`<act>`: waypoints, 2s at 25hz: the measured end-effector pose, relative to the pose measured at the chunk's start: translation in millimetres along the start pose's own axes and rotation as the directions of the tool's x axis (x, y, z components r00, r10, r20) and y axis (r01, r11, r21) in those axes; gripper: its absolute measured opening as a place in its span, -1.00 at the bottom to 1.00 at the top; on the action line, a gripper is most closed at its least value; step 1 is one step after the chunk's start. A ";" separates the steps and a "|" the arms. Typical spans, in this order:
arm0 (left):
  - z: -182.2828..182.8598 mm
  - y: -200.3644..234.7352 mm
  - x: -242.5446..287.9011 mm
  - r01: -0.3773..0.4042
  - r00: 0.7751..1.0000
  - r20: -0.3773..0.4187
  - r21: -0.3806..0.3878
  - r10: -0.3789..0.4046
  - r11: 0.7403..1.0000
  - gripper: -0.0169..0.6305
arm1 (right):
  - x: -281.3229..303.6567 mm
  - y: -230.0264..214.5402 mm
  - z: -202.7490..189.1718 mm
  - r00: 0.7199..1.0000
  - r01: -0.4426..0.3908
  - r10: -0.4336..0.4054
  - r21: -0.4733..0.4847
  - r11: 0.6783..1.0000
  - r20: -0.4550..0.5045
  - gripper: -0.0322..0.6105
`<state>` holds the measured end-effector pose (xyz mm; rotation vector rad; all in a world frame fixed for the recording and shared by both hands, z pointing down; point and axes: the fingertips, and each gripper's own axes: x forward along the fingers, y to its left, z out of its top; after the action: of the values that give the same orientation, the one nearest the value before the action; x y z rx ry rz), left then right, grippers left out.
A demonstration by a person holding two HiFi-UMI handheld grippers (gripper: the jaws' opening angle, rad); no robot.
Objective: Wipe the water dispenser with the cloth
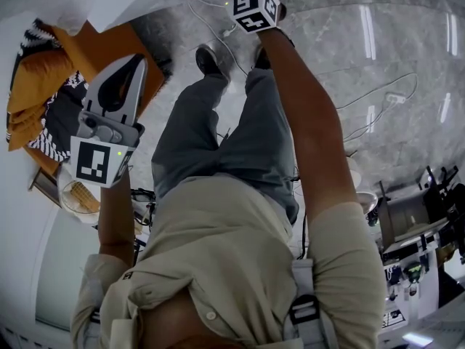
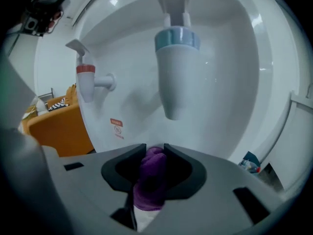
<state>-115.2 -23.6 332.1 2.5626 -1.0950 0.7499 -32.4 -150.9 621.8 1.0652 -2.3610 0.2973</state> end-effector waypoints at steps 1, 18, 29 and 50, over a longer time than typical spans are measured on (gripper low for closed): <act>0.6 -0.4 1.0 0.000 1.000 -0.002 0.001 0.000 1.000 -0.90 | -0.7 0.8 -2.5 1.000 0.001 -0.001 0.007 1.000 -0.002 -0.52; 6.3 -7.5 12.2 0.004 1.000 0.010 -0.005 -0.004 1.000 -0.90 | -38.8 -113.3 -68.0 0.976 -0.008 -0.200 0.932 0.362 0.086 -0.56; 18.9 -9.2 6.3 0.020 0.999 0.025 -0.009 -0.019 1.000 -0.90 | -105.3 -131.1 38.9 0.883 -0.231 -0.319 0.910 0.343 0.345 -0.56; 1.9 -4.4 14.2 0.002 1.000 -0.004 -0.013 -0.002 1.000 -0.90 | -66.7 -145.6 -44.1 0.918 -0.024 -0.371 0.956 0.293 0.136 -0.56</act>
<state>-103.0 -29.8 338.2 2.5503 -1.0921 0.7440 129.6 -188.1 619.9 2.0292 -2.1835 1.7556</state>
